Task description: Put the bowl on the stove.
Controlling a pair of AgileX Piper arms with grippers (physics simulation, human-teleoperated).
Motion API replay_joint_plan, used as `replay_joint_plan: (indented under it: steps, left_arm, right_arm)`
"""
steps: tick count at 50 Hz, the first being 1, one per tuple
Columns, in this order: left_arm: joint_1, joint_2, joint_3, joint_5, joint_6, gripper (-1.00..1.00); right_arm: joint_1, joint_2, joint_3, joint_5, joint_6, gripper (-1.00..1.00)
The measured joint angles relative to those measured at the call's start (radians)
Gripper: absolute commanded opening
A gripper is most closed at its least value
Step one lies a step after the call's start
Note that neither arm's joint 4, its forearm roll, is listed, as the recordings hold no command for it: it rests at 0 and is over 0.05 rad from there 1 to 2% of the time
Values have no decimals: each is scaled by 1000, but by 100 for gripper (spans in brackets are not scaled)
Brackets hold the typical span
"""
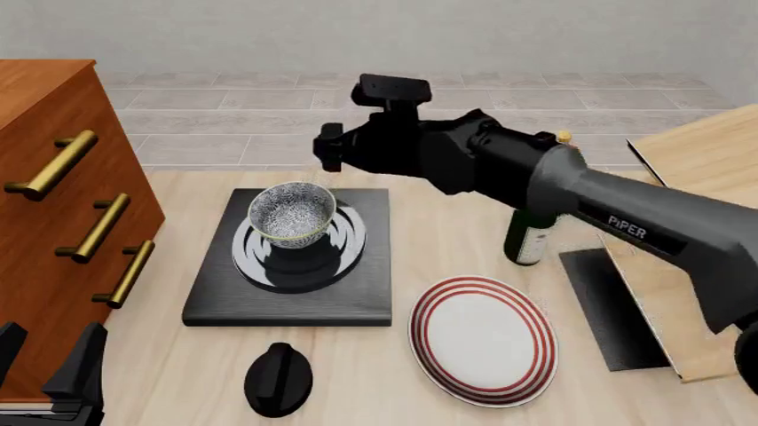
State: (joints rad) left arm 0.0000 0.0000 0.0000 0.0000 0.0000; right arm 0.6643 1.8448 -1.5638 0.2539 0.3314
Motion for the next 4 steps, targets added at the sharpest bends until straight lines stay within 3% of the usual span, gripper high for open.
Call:
replay_joint_plan:
  steps: [4]
  left_arm:
    - [0,0,0,0,0,100]
  right_arm:
    - [10,-52,54,-20,-5,100]
